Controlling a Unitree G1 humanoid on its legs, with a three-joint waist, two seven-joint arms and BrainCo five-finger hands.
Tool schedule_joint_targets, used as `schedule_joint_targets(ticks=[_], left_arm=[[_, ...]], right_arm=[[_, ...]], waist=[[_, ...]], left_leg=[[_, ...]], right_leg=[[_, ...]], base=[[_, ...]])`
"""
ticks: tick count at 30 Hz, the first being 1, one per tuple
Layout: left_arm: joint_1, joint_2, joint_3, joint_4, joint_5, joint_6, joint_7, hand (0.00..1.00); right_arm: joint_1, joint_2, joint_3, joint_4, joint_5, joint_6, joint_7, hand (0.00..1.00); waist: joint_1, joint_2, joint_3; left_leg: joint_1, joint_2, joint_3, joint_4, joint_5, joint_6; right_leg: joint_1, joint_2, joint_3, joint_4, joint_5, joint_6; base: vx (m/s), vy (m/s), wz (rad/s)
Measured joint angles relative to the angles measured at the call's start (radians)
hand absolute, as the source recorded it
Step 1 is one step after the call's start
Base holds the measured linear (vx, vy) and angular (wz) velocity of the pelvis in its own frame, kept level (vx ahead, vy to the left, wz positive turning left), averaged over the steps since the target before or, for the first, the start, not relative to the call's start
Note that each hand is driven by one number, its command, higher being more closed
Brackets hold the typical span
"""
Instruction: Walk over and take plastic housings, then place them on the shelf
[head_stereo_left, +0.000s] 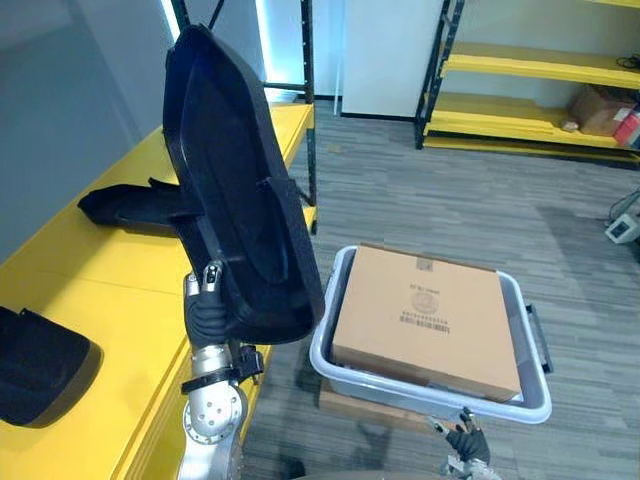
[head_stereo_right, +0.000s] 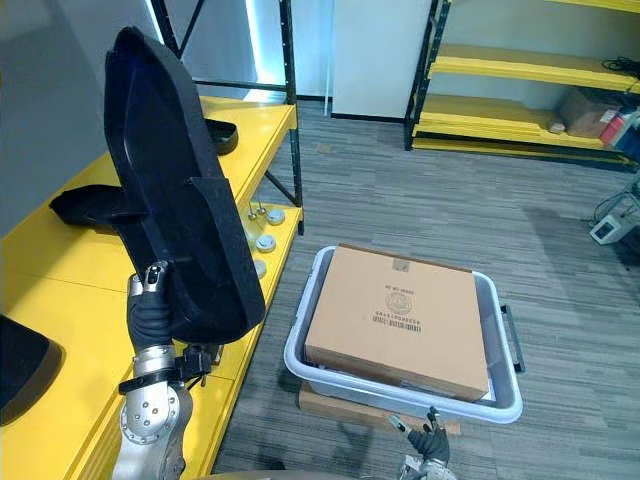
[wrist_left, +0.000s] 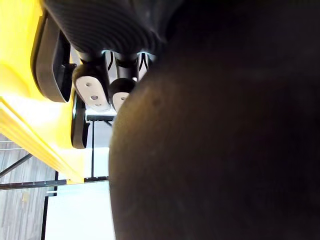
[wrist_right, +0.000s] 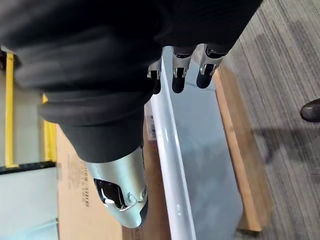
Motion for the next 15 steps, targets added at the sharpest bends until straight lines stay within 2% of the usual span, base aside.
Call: schedule_joint_targets(ticks=[2, 4, 6, 9, 10, 11, 13, 15], left_arm=[[0.0, 0.001, -0.014, 0.0, 0.0, 0.0, -0.001, 1.0], [-0.001, 0.0, -0.031, -0.001, 0.0, 0.0, 0.0, 1.0], [-0.006, 0.002, -0.032, -0.007, 0.0, 0.001, 0.0, 1.0], [-0.006, 0.0, -0.031, -0.068, -0.001, 0.001, 0.018, 1.0], [-0.005, 0.0, -0.027, -0.092, -0.003, -0.001, 0.028, 1.0], [-0.005, -0.002, -0.026, -0.1, -0.009, -0.004, 0.028, 1.0], [-0.005, -0.018, -0.024, -0.101, -0.019, -0.02, 0.027, 1.0], [-0.007, -0.018, -0.024, -0.1, -0.021, -0.02, 0.041, 1.0]], right_arm=[[-0.005, -0.001, 0.024, 0.029, -0.016, 0.002, 0.0, 0.0], [-0.013, -0.004, 0.05, 0.045, -0.033, 0.003, -0.003, 0.0], [-0.025, -0.007, 0.081, 0.047, -0.041, 0.002, -0.007, 0.0], [-0.063, -0.018, 0.102, 0.046, -0.059, -0.001, -0.009, 0.0], [-0.093, -0.022, 0.102, 0.043, -0.068, -0.001, -0.009, 0.0], [-0.102, -0.024, 0.101, 0.037, -0.075, -0.001, -0.01, 0.0], [-0.119, -0.048, 0.101, 0.028, -0.091, -0.001, -0.019, 0.0], [-0.137, -0.055, 0.103, 0.023, -0.117, -0.001, -0.029, 0.0]], waist=[[0.003, 0.0, 0.0], [0.02, -0.001, 0.002], [0.045, -0.003, 0.015], [0.048, 0.001, 0.058], [0.059, 0.016, 0.069], [0.063, 0.024, 0.072], [0.08, 0.038, 0.088], [0.074, 0.057, 0.089]], left_leg=[[-0.016, -0.011, -0.043, 0.024, -0.002, -0.002], [-0.037, -0.026, -0.092, 0.051, -0.002, -0.003], [-0.074, -0.061, -0.189, 0.113, -0.009, -0.013], [-0.142, -0.115, -0.303, 0.2, -0.031, -0.033], [-0.19, -0.096, -0.222, 0.217, -0.052, -0.012], [-0.21, -0.074, -0.16, 0.215, -0.055, -0.007], [-0.251, 0.007, 0.081, 0.222, -0.066, 0.019], [-0.274, 0.113, 0.384, 0.269, -0.094, 0.059]], right_leg=[[0.016, -0.007, -0.039, 0.005, -0.009, 0.0], [0.021, -0.02, -0.088, 0.038, -0.033, 0.003], [0.037, -0.046, -0.181, 0.11, -0.082, 0.003], [0.048, -0.082, -0.307, 0.211, -0.148, 0.001], [0.051, -0.091, -0.371, 0.23, -0.164, 0.003], [0.055, -0.088, -0.407, 0.235, -0.167, 0.003], [0.07, -0.105, -0.495, 0.236, -0.167, 0.003], [0.095, -0.112, -0.577, 0.23, -0.167, 0.004]], base=[[0.05, -0.02, 0.65], [0.03, -0.019, 0.93], [0.02, -0.027, 1.42], [-0.07, -0.04, 1.53], [-0.15, -0.028, 1.63], [-0.14, -0.009, 1.59], [-0.08, 0.041, 1.33], [-0.05, 0.09, 1.19]])
